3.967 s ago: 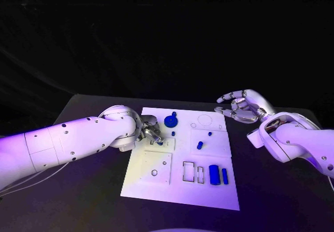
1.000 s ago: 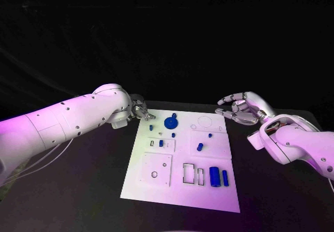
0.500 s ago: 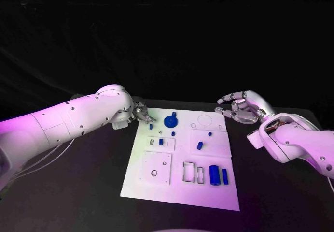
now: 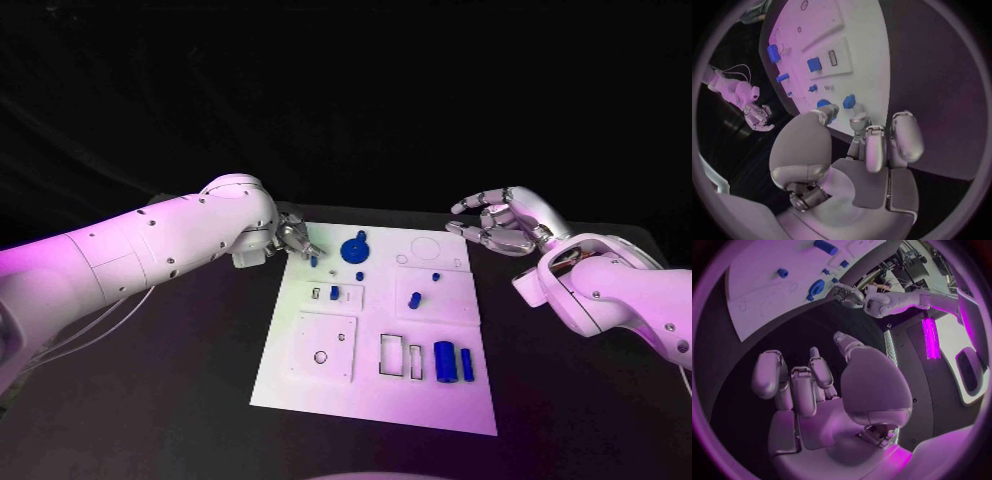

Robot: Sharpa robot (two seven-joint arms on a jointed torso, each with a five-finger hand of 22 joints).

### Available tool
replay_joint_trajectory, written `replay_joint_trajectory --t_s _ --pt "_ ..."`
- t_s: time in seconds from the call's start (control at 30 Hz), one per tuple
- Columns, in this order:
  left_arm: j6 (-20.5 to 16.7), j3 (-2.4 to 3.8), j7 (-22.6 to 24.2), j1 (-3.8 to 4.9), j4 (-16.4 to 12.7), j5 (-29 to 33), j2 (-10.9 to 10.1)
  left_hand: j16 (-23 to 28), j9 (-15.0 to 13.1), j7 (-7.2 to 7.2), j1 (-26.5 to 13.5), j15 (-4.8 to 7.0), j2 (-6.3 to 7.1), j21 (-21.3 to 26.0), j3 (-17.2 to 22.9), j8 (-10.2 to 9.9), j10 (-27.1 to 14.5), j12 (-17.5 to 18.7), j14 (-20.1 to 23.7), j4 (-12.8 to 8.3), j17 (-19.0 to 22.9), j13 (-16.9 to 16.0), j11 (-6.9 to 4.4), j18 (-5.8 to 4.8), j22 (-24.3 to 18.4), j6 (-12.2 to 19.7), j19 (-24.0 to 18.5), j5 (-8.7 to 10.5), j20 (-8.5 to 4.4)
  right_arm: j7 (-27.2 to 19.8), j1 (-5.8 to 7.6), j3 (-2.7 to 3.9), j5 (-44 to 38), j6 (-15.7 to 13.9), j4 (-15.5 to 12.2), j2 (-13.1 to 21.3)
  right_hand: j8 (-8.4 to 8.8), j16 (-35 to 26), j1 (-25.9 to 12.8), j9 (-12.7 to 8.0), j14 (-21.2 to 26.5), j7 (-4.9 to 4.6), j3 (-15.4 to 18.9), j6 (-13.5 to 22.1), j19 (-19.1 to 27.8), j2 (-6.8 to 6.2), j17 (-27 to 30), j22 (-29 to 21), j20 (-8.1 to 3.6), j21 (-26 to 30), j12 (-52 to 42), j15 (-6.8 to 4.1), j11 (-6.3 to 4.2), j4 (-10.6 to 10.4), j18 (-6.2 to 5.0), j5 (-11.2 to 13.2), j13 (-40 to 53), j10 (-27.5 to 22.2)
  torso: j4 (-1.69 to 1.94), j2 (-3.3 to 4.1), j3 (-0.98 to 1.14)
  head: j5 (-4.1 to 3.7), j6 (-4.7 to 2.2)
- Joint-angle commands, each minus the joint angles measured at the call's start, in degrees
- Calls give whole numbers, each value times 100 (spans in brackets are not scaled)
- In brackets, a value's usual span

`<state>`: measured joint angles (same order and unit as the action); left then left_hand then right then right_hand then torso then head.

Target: Assemble the parts on the task board

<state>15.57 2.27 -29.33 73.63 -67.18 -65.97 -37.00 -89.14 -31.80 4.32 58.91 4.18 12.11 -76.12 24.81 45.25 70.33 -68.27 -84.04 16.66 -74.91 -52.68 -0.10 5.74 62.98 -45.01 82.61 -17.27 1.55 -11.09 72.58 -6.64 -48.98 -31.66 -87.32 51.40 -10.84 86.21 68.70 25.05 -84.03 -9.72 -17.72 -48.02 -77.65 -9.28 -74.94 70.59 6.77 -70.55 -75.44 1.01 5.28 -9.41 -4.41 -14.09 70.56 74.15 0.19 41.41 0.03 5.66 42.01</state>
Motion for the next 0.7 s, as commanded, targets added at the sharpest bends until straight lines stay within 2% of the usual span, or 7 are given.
replay_joint_trajectory --t_s 0.03,0.23,0.27,0.37,0.47,0.67,0.7 --pt "156 1 33 4 -18 96 14 6 5 -9 21 -35 -27 9 -36 -22 -4 -12 -531 -8 -1260 -3 3 -69 8 -44 6 22 30 -27 -4 0 -20 25 0 -6 -29 -23 -57 5 -325 -1 -4 -5 -1 7 -316 2 -26 32 22 -47 -39 -25 -77 24 5 4 -1 2 0 6 -4" --pt "165 -5 35 3 -8 137 21 6 19 -24 136 -24 -89 6 -41 -18 14 -35 -531 -16 -1259 -28 -10 -68 13 -95 6 18 27 -28 -4 0 -20 31 2 -9 -29 -23 -57 5 -325 -1 -4 -5 -1 7 -316 2 -26 32 22 -47 -39 -25 -77 24 5 4 -5 4 0 6 0" --pt "164 -7 35 3 -5 141 23 7 14 -42 221 -14 -146 5 -29 6 19 -41 -530 -21 -1256 -32 -23 -67 15 -140 6 17 22 -28 -4 0 -20 32 2 -9 -32 -24 -53 8 -326 1 4 -4 -4 14 -316 5 -27 32 13 -48 -41 -40 -76 1 13 13 -4 3 0 5 2" --pt "152 -16 38 1 10 163 35 8 13 -51 291 -7 -179 1 -8 12 20 -42 -530 -39 -1254 -31 -32 -68 22 -148 7 12 19 -28 -4 0 -20 35 2 -10 -32 -24 -52 9 -326 1 4 -4 -8 17 -316 11 -27 27 13 -48 -41 -42 -75 -2 12 13 -4 5 -3 2 11" --pt "126 -27 44 -3 22 188 46 8 16 -73 563 13 -283 -2 80 15 12 -37 -529 -103 -1254 -20 -54 -69 29 -142 7 0 6 -28 -4 0 -20 36 1 -11 -32 -24 -52 9 -326 1 4 -4 -8 17 -316 11 -27 27 13 -48 -41 -42 -75 -2 12 13 -1 7 -3 -3 15" --pt "26 -42 64 -8 39 279 54 8 23 -82 829 23 -380 -3 201 14 8 -36 -530 -149 -1255 -14 -65 -70 33 -124 5 3 -3 -29 -4 0 -20 36 3 -12 -33 -23 -51 9 -327 1 2 -4 -5 24 -321 6 -28 32 10 -49 -41 -46 -76 -9 15 17 -4 2 -2 -6 26" --pt "4 -44 69 -8 42 308 54 8 24 -92 992 32 -457 -3 312 15 7 -35 -530 -210 -1255 -12 -74 -69 33 -110 4 17 -8 -29 -4 0 -20 36 3 -12 -33 -23 -51 9 -327 1 2 -4 -5 24 -321 6 -28 32 10 -49 -41 -46 -76 -9 15 17 -3 1 -1 -6 27"
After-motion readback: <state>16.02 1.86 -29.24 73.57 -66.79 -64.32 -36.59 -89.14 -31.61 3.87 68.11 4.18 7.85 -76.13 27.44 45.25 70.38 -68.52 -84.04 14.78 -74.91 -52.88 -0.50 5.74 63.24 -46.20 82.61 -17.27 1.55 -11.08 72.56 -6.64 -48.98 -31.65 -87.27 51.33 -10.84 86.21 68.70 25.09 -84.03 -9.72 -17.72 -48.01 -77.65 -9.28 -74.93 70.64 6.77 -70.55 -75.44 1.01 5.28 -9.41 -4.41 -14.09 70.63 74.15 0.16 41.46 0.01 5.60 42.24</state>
